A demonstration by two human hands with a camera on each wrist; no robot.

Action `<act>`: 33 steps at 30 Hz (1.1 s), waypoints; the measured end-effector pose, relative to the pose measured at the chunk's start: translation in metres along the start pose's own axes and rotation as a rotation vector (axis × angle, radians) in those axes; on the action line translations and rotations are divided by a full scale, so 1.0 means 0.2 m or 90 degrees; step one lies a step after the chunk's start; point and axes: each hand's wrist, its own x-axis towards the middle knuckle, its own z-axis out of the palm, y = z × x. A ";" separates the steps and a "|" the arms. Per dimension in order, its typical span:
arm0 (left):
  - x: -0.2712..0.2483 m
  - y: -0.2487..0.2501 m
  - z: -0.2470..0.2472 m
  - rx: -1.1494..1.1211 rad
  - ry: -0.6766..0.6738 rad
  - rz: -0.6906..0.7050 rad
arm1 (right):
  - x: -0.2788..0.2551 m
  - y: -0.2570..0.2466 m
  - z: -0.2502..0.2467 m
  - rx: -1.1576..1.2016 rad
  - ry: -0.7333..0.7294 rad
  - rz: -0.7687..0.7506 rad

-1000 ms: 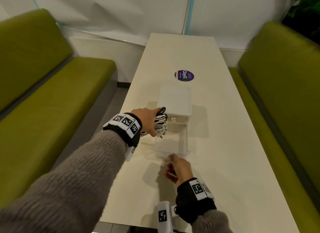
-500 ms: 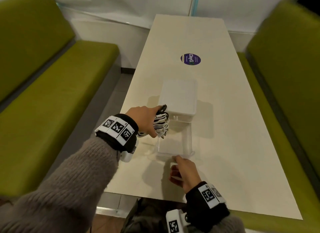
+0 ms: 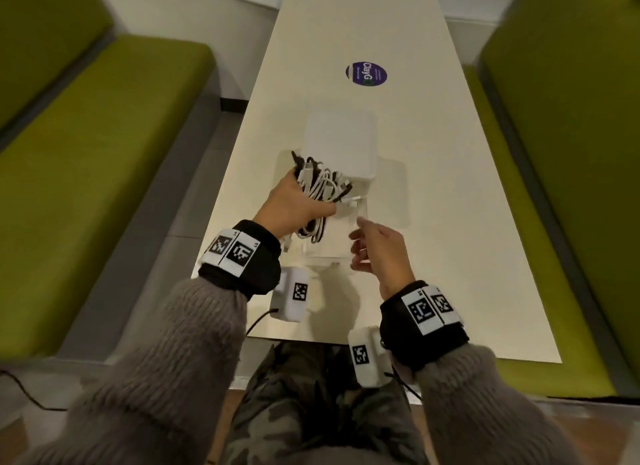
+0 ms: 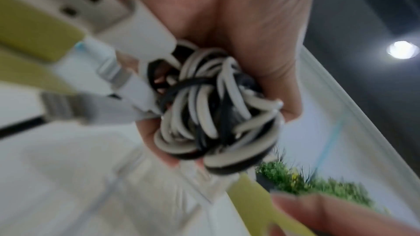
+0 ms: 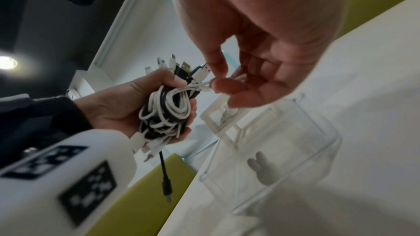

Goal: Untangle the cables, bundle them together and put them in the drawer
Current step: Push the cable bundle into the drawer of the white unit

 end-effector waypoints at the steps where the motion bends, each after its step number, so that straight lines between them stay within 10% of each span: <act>1: -0.01 -0.02 0.03 -0.060 0.016 -0.013 | 0.00 0.00 0.00 0.016 0.002 -0.033; 14: 0.04 -0.10 0.31 -0.222 0.077 -0.138 | 0.05 0.11 -0.11 -0.223 0.037 -0.310; 20: 0.07 0.09 0.25 -0.376 0.102 -0.042 | 0.04 0.13 -0.11 -0.072 -0.029 -0.198; 23: 0.09 0.11 0.25 -0.372 0.105 -0.036 | 0.04 0.13 -0.06 -0.226 -0.124 -0.206; 33: 0.11 -0.02 0.27 -0.367 0.068 -0.081 | 0.18 0.08 0.03 -0.286 -0.064 -0.176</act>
